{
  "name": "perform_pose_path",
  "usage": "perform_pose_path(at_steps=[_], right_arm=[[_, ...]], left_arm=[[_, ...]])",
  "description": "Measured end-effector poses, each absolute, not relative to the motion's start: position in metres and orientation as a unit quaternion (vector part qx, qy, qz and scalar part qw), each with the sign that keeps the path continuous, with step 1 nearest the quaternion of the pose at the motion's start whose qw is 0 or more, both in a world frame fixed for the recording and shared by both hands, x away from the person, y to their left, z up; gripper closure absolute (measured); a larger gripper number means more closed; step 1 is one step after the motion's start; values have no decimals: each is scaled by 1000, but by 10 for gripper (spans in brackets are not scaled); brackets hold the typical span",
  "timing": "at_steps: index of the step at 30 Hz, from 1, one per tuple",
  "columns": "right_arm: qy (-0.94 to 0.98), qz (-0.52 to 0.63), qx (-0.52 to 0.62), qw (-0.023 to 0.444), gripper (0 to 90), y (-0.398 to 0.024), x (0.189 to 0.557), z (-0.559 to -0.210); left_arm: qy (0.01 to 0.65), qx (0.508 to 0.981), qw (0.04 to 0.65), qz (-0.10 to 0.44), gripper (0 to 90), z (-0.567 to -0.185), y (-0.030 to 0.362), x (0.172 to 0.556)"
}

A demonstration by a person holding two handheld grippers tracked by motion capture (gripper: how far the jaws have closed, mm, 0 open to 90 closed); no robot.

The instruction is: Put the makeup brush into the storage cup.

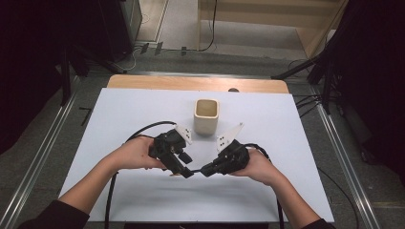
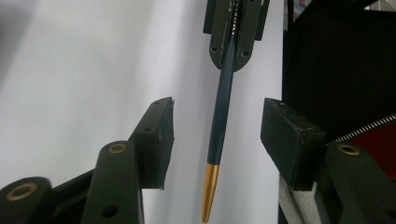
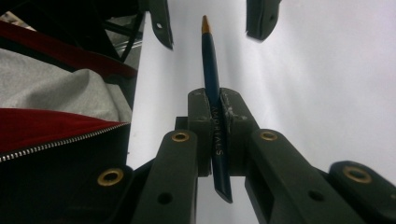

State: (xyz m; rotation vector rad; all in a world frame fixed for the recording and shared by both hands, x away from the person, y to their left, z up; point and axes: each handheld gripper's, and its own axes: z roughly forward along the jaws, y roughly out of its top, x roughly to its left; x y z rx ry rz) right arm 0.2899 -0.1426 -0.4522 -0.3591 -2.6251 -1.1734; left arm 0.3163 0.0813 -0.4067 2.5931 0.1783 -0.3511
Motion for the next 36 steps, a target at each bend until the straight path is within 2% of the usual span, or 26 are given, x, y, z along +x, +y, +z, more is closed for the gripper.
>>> perform_pose_path(at_steps=[7, 24, 31, 36], right_arm=[[-898, -404, -137, 111, 849, -149, 288, -453], [-891, -409, -167, 107, 848, -164, 285, -455], [-888, -409, -179, 106, 849, -168, 284, -456], [-885, -412, -192, 98, 849, -173, 281, -457]], left_arm=[[78, 950, 274, -126, 392, -409, 87, 320], [111, 937, 304, -132, 353, -416, 102, 323], [120, 931, 318, -133, 276, -419, 110, 324], [135, 923, 338, -128, 269, -418, 117, 323]])
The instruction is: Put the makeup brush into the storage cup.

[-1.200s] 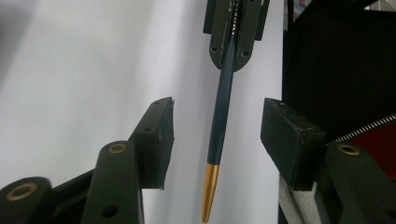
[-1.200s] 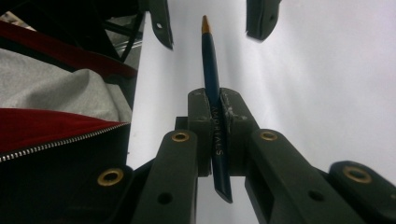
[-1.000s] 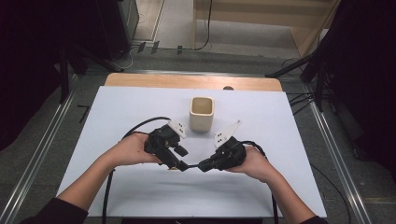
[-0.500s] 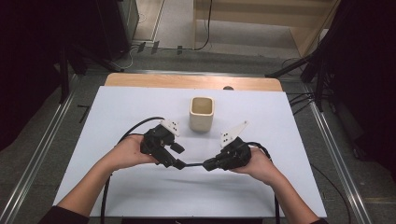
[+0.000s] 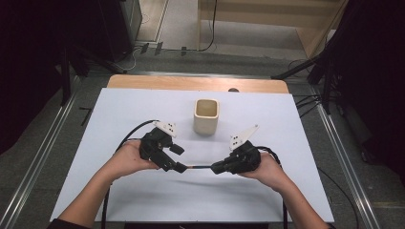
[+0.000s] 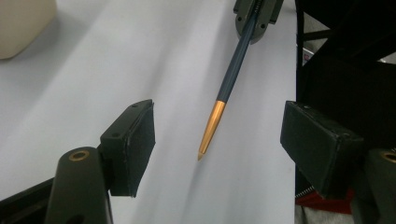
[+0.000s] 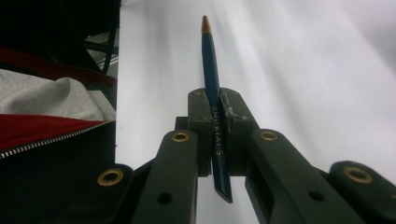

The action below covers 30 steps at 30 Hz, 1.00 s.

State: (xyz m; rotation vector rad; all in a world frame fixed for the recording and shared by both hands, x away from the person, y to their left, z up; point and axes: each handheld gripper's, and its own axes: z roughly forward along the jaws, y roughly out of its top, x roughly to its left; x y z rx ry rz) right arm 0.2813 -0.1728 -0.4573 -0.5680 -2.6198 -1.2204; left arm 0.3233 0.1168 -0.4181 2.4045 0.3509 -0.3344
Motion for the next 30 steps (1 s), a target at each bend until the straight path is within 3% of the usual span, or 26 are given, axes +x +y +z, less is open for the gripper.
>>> perform_pose_path(at_steps=[30], right_arm=[[-856, -423, -296, 33, 845, -192, 264, -460]], left_arm=[[227, 890, 392, -61, 303, -415, 138, 314]])
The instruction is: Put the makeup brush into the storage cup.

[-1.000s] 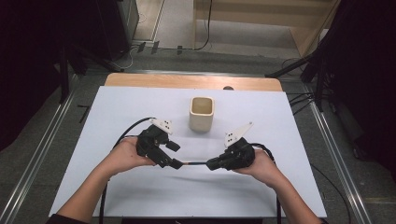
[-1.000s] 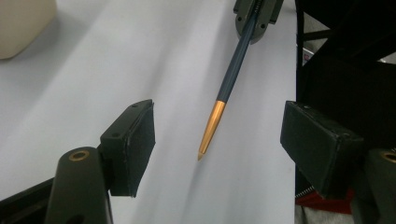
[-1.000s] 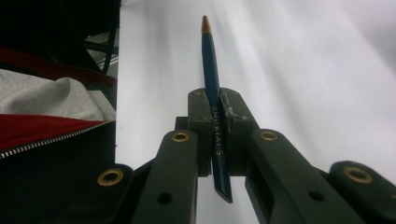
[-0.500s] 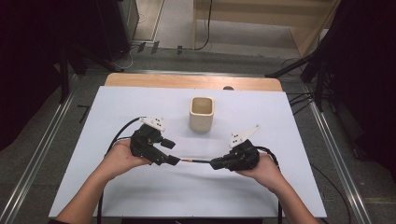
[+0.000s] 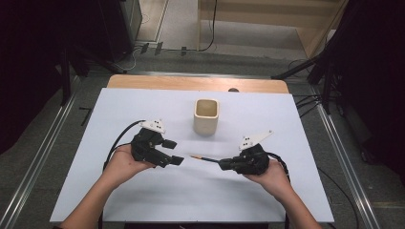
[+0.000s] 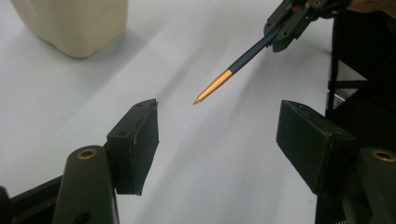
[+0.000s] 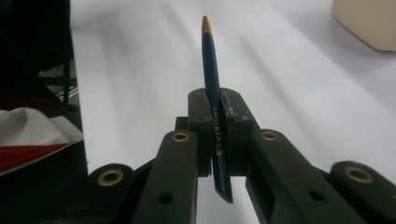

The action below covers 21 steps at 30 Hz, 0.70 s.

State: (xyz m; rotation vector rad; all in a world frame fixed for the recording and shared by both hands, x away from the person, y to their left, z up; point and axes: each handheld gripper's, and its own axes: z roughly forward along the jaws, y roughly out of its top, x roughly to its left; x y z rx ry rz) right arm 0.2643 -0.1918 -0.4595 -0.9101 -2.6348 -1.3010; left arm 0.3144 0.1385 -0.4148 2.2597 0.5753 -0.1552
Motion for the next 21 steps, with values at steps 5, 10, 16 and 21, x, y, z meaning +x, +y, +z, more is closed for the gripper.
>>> perform_pose_path(at_steps=[5, 10, 16, 21], right_arm=[[-848, -425, -316, 17, 848, -192, 263, -459], [-836, -432, -338, 7, 848, -192, 260, -460], [-818, -448, -360, -10, 848, -194, 254, -458], [-816, -449, -364, -15, 848, -193, 250, -457]], left_arm=[[239, 885, 395, -55, 303, -416, 138, 313], [249, 882, 396, -54, 303, -417, 137, 311], [260, 876, 404, -53, 292, -418, 135, 308], [264, 873, 408, -51, 293, -419, 134, 307]])
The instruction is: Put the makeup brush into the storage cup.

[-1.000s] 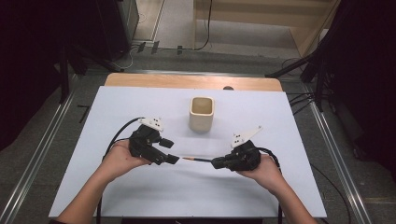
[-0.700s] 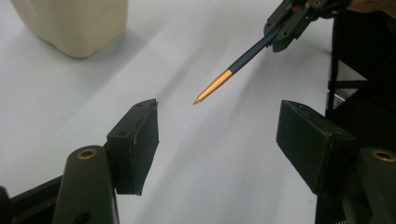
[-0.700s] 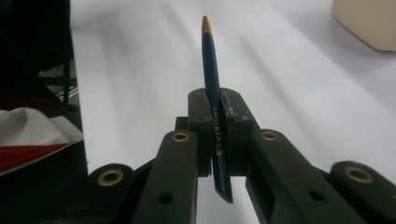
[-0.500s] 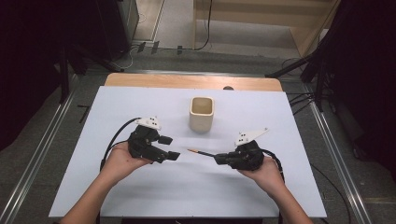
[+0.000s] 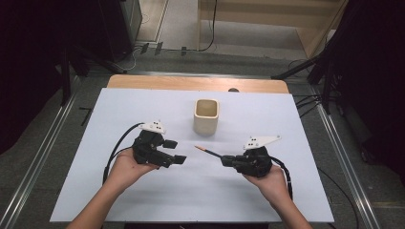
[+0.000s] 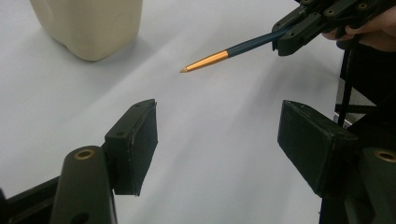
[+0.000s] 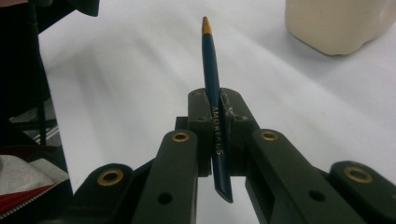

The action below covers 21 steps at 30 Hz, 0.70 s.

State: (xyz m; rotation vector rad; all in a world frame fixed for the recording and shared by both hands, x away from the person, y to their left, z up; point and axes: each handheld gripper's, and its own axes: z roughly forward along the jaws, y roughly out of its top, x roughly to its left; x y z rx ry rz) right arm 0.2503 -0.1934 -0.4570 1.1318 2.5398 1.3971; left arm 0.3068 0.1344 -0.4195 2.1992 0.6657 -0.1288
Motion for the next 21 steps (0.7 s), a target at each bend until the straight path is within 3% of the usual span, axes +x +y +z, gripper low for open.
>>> perform_pose_path(at_steps=[21], right_arm=[[772, 481, 409, 70, 848, -191, 241, -452]], left_arm=[[294, 853, 428, -47, 299, -420, 130, 301]])
